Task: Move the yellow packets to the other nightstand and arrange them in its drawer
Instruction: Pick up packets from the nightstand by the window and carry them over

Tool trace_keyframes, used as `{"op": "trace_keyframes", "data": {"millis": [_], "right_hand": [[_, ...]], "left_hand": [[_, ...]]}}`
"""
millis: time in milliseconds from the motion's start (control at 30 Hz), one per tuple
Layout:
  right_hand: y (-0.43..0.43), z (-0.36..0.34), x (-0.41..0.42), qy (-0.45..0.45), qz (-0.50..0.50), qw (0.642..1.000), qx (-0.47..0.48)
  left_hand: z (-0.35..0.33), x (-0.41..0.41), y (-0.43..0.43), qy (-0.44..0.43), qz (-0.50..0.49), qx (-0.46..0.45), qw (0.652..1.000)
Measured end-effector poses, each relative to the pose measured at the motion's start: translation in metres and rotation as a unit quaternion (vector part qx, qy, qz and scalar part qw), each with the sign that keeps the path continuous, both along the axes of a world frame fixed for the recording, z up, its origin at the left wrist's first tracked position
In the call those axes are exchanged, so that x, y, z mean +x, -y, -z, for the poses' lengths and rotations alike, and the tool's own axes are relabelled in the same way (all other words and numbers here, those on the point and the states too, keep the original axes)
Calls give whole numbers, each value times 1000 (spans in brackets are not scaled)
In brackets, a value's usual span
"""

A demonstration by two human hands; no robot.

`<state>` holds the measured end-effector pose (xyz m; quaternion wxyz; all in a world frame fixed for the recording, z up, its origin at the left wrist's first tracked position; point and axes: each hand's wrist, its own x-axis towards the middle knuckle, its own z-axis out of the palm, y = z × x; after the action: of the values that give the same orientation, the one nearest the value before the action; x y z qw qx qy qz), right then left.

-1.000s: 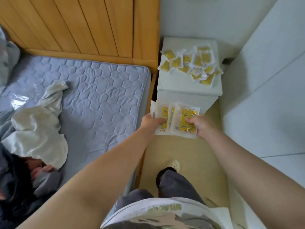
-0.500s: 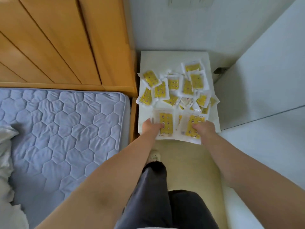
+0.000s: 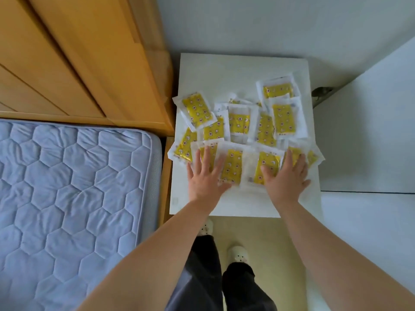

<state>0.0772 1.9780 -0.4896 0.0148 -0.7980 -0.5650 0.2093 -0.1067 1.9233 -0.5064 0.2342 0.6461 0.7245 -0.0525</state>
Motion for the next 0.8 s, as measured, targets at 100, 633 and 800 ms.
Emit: {"op": "trace_keyframes", "data": {"millis": [100, 633, 800], "right_hand": [[6, 17, 1, 4, -35, 999, -12], [11, 8, 12, -135, -118, 982, 55], [12, 1, 20, -143, -124, 980, 65]], "left_hand": [[15, -2, 5, -5, 1, -4, 1000], [1, -4, 6, 68, -9, 6, 998], [-10, 4, 6, 80, -31, 12, 996]]}}
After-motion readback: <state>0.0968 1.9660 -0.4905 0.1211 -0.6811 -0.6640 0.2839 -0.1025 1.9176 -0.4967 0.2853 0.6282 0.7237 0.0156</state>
